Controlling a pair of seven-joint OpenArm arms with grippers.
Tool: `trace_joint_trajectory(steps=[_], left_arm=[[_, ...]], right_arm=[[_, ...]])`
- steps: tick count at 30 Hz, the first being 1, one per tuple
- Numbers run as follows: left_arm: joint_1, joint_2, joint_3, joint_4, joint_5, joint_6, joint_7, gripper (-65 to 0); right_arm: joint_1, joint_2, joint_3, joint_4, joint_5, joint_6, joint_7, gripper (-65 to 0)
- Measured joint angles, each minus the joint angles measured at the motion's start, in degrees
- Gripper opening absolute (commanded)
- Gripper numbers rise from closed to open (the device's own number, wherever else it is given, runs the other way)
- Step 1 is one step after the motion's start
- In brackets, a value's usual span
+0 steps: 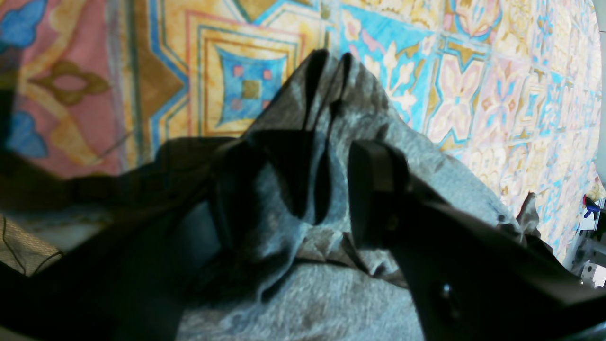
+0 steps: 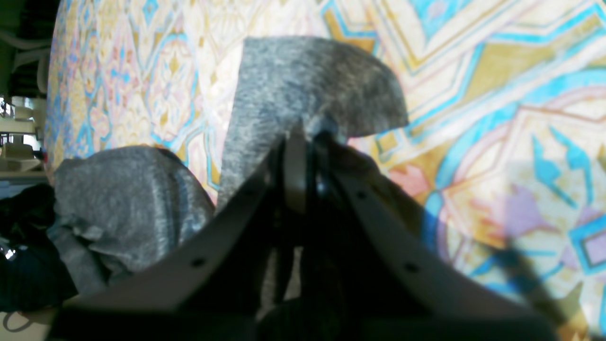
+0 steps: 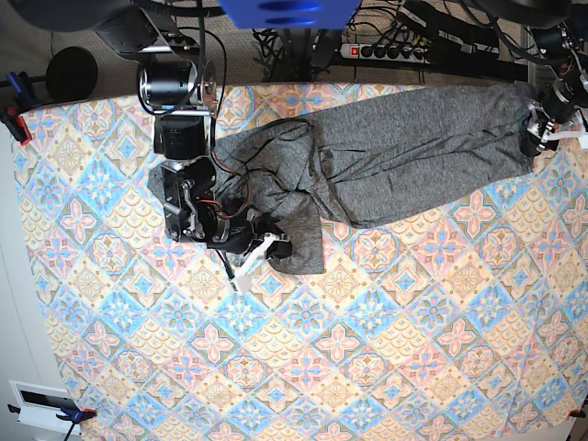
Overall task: Layout the t-shirt on the table in an organized manner, then fold the t-shirt properly
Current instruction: 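Press and smooth the folded sleeve flat with the right gripper, then grasp the shirt strip with the right gripper and drag it toward the left gripper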
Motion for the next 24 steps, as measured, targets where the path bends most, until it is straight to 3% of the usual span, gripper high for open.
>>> trace_joint_trajectory(steps=[4,11,14,18,24], left_arm=[[0.0,0.0,0.0,0.0,0.0,0.0,0.0,-32.6],[-0.2,-0.1,0.0,0.0,1.1,0.0,0.0,-32.7],[-0.5,0.0,0.0,0.0,3.3,-0.4,0.0,-32.7],[-1.8,0.1,-0.1,0.0,5.8,-0.4,0.0,-32.7],[-2.1,0.1,-0.1,0.0,6.1,-0.4,-0.3,-32.8]], right_arm=[[-1.6,0.0,-0.3,9.2,-3.0,-1.3,-5.4,-65.0],[-6.4,0.2,-0.4,35.3,-1.4,-0.6,-11.1,-65.0],[-13.7,0.5,-5.5,43.2,-3.4,-1.3,-14.2,-65.0],[-18.6,0.2,-14.3,52.2,-2.0,-0.5,-12.3,-65.0],[-24.0,0.4,-22.4,55.8,-2.3,-0.5,-13.0,-65.0]])
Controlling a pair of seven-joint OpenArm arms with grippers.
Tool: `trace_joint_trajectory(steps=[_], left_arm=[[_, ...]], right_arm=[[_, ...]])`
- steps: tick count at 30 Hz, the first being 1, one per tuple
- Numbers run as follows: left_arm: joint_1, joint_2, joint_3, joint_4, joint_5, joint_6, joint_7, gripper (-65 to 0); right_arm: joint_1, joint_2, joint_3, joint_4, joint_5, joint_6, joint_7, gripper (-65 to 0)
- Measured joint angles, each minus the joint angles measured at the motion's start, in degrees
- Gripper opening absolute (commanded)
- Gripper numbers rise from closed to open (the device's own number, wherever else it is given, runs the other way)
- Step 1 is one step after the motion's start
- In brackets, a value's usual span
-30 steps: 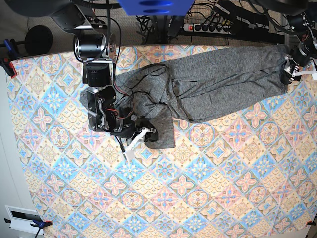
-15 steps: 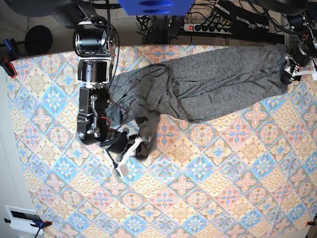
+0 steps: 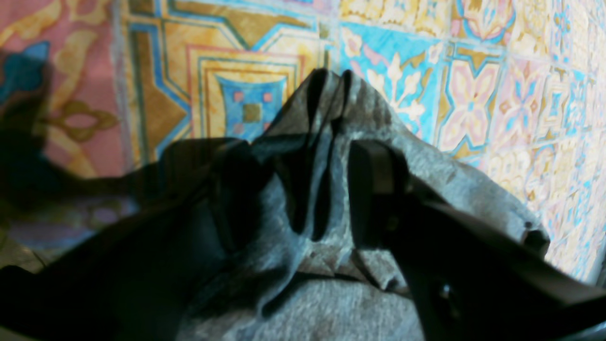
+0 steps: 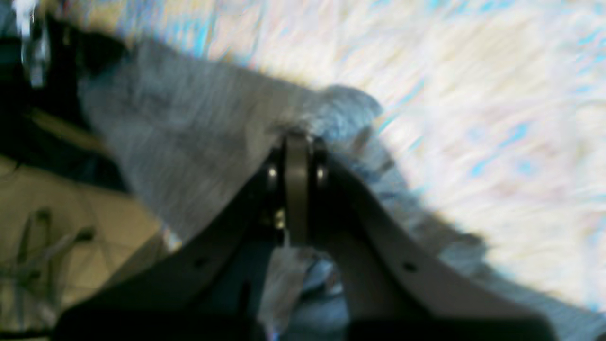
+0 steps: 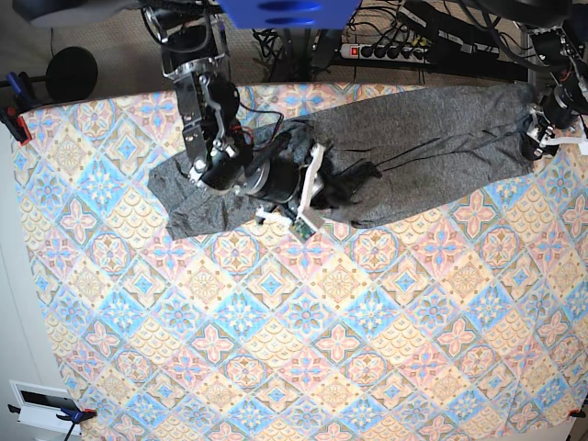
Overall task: Layout the t-shirt on the table in an organized manner, then fold the t-shirt properly
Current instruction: 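Grasp the shirt strip with the right gripper and drag it toward the left gripper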
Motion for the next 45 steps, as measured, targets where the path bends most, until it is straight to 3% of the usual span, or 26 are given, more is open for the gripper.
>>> trace_joint_trajectory(steps=[6,14,18,24,26,34,40,45], left_arm=[[0.0,1.0,-0.2,0.0,0.0,0.0,-1.1,-32.7],[-0.1,1.9,-0.3,0.2,0.1,0.0,-1.9,-32.7],[-0.1,2.6,-0.6,0.3,0.0,0.0,-2.2,-32.7],[-0.2,2.8,-0.6,0.5,-0.2,0.0,-2.0,-32.7],[-0.2,2.7,-0.5,0.5,-0.2,0.0,-2.1,-32.7],[-0.2,2.9,-0.6,0.5,-0.2,-0.2,-1.9,-32.7],[-0.2,2.9,-0.6,0.5,-0.2,-0.2,-1.9,-32.7],[-0.2,2.9,-0.6,0.5,-0.3,-0.2,-1.9,-32.7]], right_arm=[[-3.3,-0.5,-7.0,0.2,-0.5,-0.2,1.7,-65.0],[-2.5,-3.7,-16.1,0.1,-0.4,-0.4,11.9,-65.0],[-1.9,-4.4,-22.9,-1.5,-0.1,-0.7,21.6,-65.0],[3.4,-4.2,-33.0,-6.0,0.3,-9.2,34.9,-65.0],[4.3,-4.2,-35.7,-6.3,0.4,-10.5,38.9,-65.0],[11.7,-4.2,-38.1,-13.7,0.7,-11.9,53.7,-65.0],[12.5,-4.5,-44.9,-18.1,0.7,-11.5,64.4,-65.0],[12.8,-4.6,-51.7,-22.0,0.9,-11.5,66.6,-64.9]])
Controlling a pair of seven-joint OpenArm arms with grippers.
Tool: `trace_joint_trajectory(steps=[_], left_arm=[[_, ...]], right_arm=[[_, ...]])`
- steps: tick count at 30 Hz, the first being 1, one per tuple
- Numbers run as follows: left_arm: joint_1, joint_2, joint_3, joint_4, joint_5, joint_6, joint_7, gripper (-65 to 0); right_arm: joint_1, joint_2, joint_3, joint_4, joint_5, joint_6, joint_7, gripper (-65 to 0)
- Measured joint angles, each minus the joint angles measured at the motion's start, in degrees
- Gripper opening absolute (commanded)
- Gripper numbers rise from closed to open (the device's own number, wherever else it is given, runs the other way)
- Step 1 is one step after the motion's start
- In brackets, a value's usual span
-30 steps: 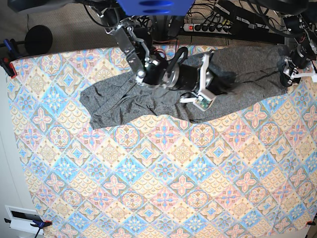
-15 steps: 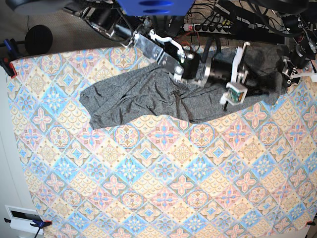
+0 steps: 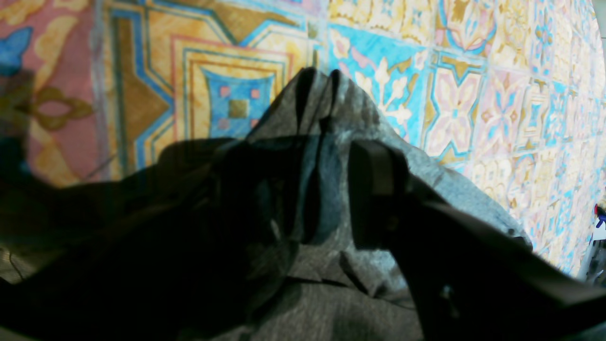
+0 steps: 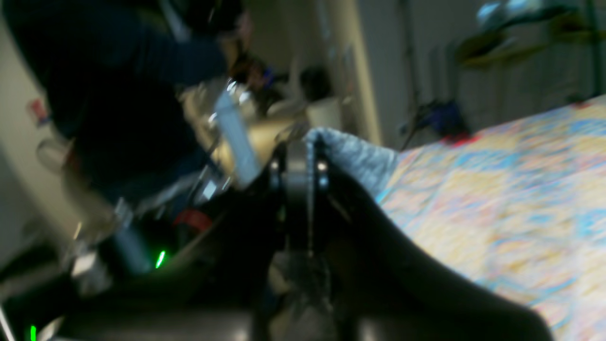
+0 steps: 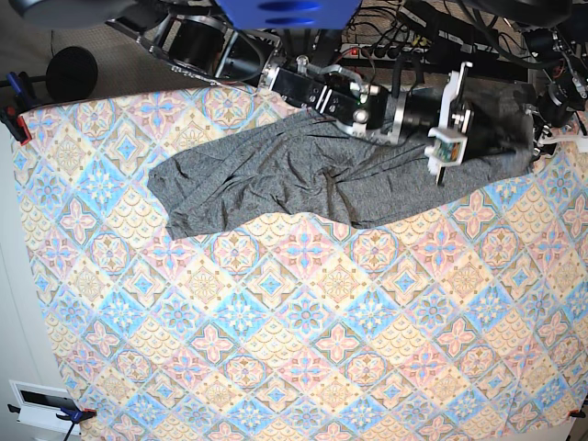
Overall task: Layout the t-shirt on the table in an organized manner, then fold the t-shirt properly
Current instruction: 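Grasp the shirt strip with the right gripper and drag it toward the left gripper, then release the strip with the right gripper and swing it back over the shirt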
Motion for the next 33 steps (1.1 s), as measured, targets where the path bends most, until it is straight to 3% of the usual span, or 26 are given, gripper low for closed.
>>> trace_joint_trajectory(steps=[3,15,21,28,33], left_arm=[[0.0,0.5,0.0,0.0,0.0,0.0,-0.5,-32.7],[0.0,1.7,0.0,0.1,-0.2,0.0,-1.0,-32.7],[0.0,1.7,0.0,0.1,-0.2,0.0,-0.9,-32.8],[0.0,3.2,-0.1,0.1,-0.3,0.0,-1.3,-32.8],[-1.0,3.3,-0.1,0.2,-0.1,0.0,-1.0,-32.8]], right_arm=[[-0.5,0.1,-2.2,-2.8,-0.1,0.4,-0.5,-64.9],[1.8,0.2,-0.8,-4.9,0.0,0.2,-0.2,-64.9],[3.7,0.2,1.0,-4.9,0.6,-0.2,9.0,-64.9],[4.9,0.3,-1.5,-5.0,16.4,-0.4,9.5,-64.8],[7.1,0.1,-4.0,-9.3,24.3,-0.5,9.6,-63.9]])
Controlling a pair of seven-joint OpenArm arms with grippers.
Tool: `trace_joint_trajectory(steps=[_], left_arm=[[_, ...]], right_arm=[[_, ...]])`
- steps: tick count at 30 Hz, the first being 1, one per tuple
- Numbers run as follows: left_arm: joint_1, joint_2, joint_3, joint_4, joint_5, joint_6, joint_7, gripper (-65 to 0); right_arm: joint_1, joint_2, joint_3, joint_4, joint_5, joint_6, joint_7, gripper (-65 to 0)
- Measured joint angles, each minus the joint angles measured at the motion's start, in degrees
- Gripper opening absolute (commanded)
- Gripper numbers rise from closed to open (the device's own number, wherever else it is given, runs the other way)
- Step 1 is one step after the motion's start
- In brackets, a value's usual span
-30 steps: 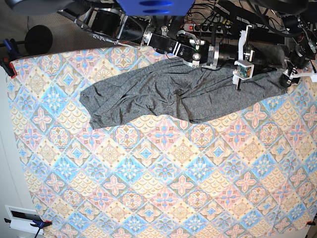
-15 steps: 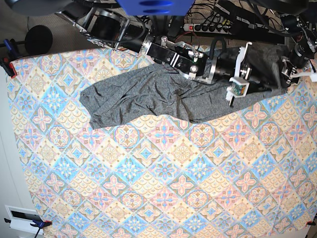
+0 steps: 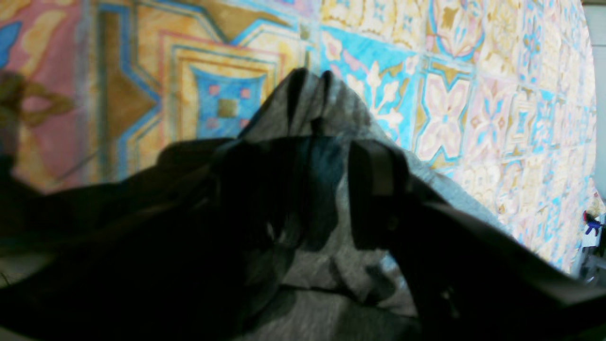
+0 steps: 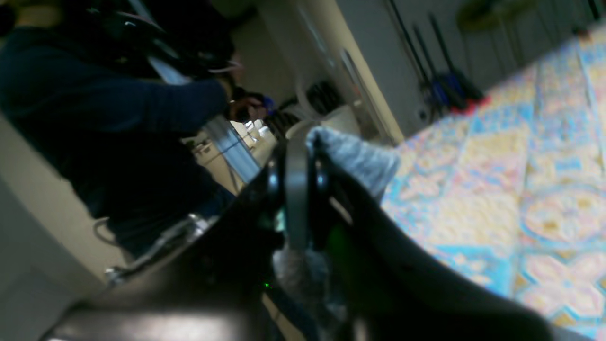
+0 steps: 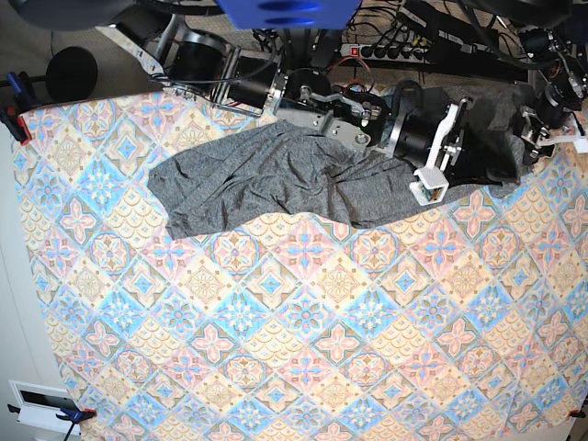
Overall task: Layout the t-shirt on the table in an organized manner, then fold the t-shirt properly
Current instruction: 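Release the strip with the right gripper and swing it back over the shirt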
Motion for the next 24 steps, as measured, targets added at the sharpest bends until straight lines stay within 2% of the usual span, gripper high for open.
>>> trace_joint_trajectory(steps=[2,4,7,10,14,19,21,24], left_arm=[[-0.1,0.1,0.0,0.0,0.1,0.0,-0.1,-32.8],[-0.1,0.2,0.0,0.0,0.0,0.0,-0.3,-32.8],[-0.1,1.1,0.0,0.0,-0.1,-0.1,-0.4,-32.7],[-0.2,1.2,0.0,0.0,-0.1,-0.3,-0.4,-32.7],[-0.2,1.3,0.0,0.0,0.4,-0.5,-0.1,-32.7],[-0.1,1.3,0.0,0.3,0.8,-0.5,-0.1,-32.9],[-0.1,1.1,0.0,0.3,0.9,-0.5,-0.1,-32.9],[0.5,0.0,0.0,0.4,0.6,-0.8,-0.3,-32.9]], right_arm=[[0.3,0.1,-0.2,-1.2,1.1,0.0,0.0,-59.1],[0.4,0.2,-1.6,-1.3,1.1,-0.2,-1.6,-49.6],[3.2,0.2,-7.0,-0.1,-0.4,0.2,-10.1,-36.4],[3.2,0.0,-8.8,2.0,0.0,0.5,-8.4,-28.8],[4.2,-0.1,-5.0,2.3,-0.1,0.2,-8.5,-27.1],[4.0,0.3,3.6,6.2,0.1,-0.4,-8.5,-27.1],[4.0,0.2,8.7,8.9,-0.1,0.8,-8.8,-27.1],[4.6,3.9,16.4,11.8,0.1,0.8,-7.7,-27.1]])
